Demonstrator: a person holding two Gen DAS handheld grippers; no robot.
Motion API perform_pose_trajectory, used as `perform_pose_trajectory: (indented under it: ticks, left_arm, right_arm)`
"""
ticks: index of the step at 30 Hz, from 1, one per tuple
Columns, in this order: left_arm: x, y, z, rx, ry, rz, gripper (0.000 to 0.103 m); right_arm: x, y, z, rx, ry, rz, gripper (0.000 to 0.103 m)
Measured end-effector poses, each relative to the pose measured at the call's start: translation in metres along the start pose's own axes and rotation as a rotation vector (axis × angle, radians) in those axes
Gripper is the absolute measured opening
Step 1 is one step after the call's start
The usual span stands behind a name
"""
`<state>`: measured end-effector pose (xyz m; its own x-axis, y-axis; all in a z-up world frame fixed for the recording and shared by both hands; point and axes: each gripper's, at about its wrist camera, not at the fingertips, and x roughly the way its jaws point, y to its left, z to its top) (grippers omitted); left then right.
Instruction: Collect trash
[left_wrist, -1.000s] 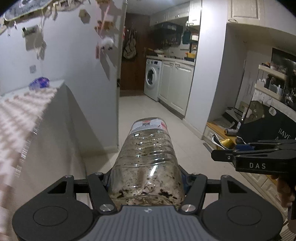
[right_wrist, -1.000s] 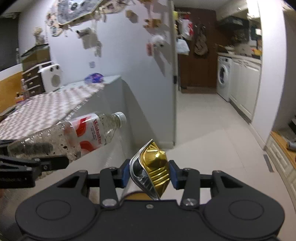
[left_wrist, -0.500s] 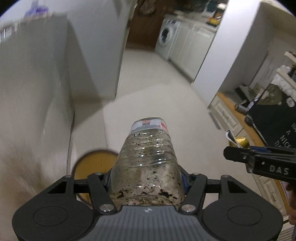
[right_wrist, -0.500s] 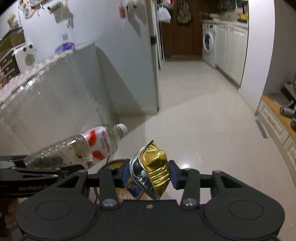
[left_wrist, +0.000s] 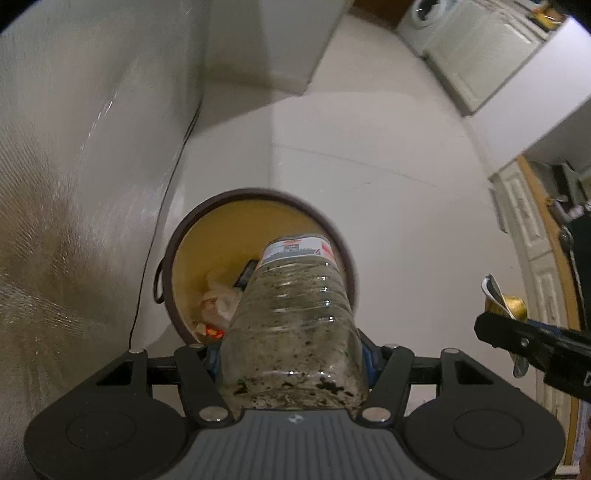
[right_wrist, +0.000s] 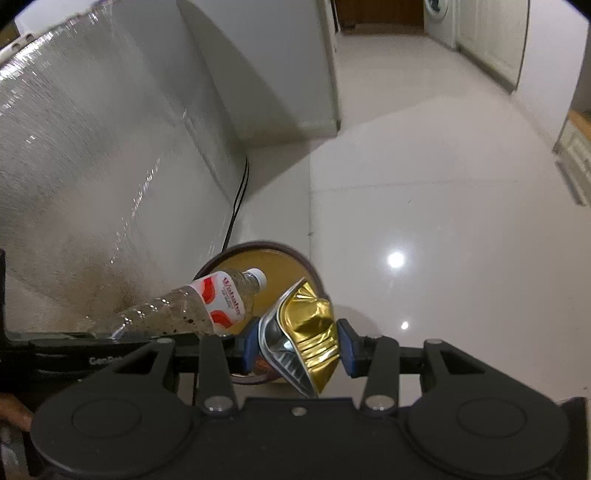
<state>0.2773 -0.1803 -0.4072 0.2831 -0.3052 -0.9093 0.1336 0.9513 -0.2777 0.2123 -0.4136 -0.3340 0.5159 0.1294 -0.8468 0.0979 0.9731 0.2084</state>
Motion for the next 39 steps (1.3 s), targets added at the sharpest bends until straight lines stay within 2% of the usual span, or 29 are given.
perform_pose_trajectory:
  ticks: [7,12,15,16,17,26,27,28,29,30,34,39]
  left_arm:
    - [0.052,0.033,0.014,-0.052,0.061,0.019,0.063]
    - [0.075,0.042,0.021,-0.072,0.066,0.032,0.065]
    - [0.08,0.044,0.025,-0.068,0.086,0.05,0.075]
    - [0.08,0.045,0.024,-0.066,0.092,0.051,0.084]
    - [0.08,0.045,0.023,-0.063,0.097,0.056,0.087]
    - [0.073,0.035,0.013,0.045,0.119,0.158,0.094]
    - [0.071,0.033,0.011,0.053,0.118,0.16,0.095]
    - [0.069,0.033,0.01,0.059,0.115,0.164,0.096]
    - [0.068,0.032,0.008,0.063,0.112,0.17,0.097]
    - [0.066,0.032,0.008,0.064,0.111,0.176,0.098]
    - [0.06,0.035,0.002,0.059,0.114,0.19,0.103]
    - [0.048,0.035,0.0,0.057,0.126,0.203,0.103]
  right_arm:
    - [0.072,0.011,0.007,0.02,0.08,0.023,0.044]
    - [0.112,0.019,0.013,0.017,0.122,0.035,0.044]
    - [0.135,0.025,0.018,0.009,0.137,0.038,0.044]
    - [0.142,0.026,0.021,0.009,0.142,0.039,0.044]
    - [0.15,0.026,0.024,0.009,0.146,0.043,0.044]
    - [0.181,0.03,0.031,0.047,0.157,0.079,0.045]
    - [0.182,0.028,0.031,0.064,0.153,0.091,0.055]
    - [0.183,0.026,0.03,0.082,0.147,0.111,0.076]
    - [0.183,0.025,0.029,0.092,0.141,0.122,0.084]
    - [0.182,0.025,0.028,0.095,0.136,0.116,0.087]
    - [0.174,0.023,0.025,0.065,0.118,0.087,0.091]
    - [0.159,0.014,0.024,0.07,0.103,0.073,0.099]
